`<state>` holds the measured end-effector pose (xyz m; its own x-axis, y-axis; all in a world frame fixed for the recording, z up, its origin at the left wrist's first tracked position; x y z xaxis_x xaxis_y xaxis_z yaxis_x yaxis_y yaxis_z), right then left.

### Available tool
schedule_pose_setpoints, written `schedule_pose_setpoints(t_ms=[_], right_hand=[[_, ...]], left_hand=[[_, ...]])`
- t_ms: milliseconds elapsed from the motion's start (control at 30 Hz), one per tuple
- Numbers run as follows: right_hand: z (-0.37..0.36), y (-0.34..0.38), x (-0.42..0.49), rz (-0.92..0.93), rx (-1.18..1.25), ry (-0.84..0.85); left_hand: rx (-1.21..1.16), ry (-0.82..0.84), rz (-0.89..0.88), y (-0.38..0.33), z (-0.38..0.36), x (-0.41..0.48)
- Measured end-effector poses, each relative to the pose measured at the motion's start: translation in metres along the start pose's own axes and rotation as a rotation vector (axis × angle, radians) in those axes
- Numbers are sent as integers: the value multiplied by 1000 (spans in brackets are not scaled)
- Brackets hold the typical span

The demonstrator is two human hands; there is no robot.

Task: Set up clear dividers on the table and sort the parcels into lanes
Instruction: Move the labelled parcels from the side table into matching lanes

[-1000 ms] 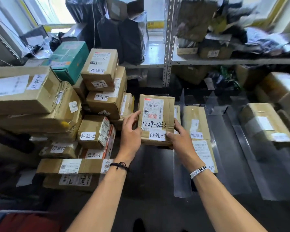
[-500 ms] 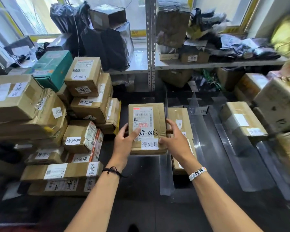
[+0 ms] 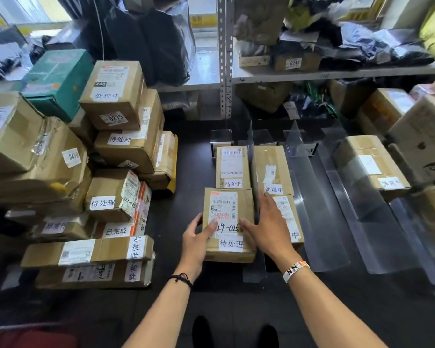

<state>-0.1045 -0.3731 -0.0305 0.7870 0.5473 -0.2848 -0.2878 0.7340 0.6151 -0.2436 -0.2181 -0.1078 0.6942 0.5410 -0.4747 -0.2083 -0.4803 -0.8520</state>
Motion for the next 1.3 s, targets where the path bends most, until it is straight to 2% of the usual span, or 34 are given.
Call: schedule_pose_setpoints(t_ms=[67,200,334,534,700,800,934,1101,1301], right_hand=[[-11,-7,3,-10,66,45],[-22,-16,6,-10,-63,41],[-26,-20,5,33,-79,23],[-32,-27,1,10,-134,18],[-27,-20,4,-16,-64,25],[-14,-19,5,-37,-26,-12],[-1,-2,4,-40,-158,-105],[-20,65,4,180,-199,-137],[-97,148,-9,430,-196,82]], left_hand=[[17,-2,-7,8,-7,5],[41,-25,-14,17,-19,20],[109,-33,-6,23,-19,27],[195,26,-8,26,-19,28],[335,83,31,19,-17,35],[386,108,84,11,-20,38],[481,62,80,-15,-15,35],[506,1,-83,-63,6,22],[468,-95,-239,-114,55,0]])
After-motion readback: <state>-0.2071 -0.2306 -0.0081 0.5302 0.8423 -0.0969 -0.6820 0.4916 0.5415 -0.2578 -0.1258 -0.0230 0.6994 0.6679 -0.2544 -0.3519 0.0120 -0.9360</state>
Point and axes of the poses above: each hand's wrist, its own x-axis towards the middle knuckle, its own z-axis out of the back of the hand, y = z × x, the point moved 8 cm from there along x, towards the middle knuckle, and after that the axes turned 6 degrees about y, right-handed, at the moved point
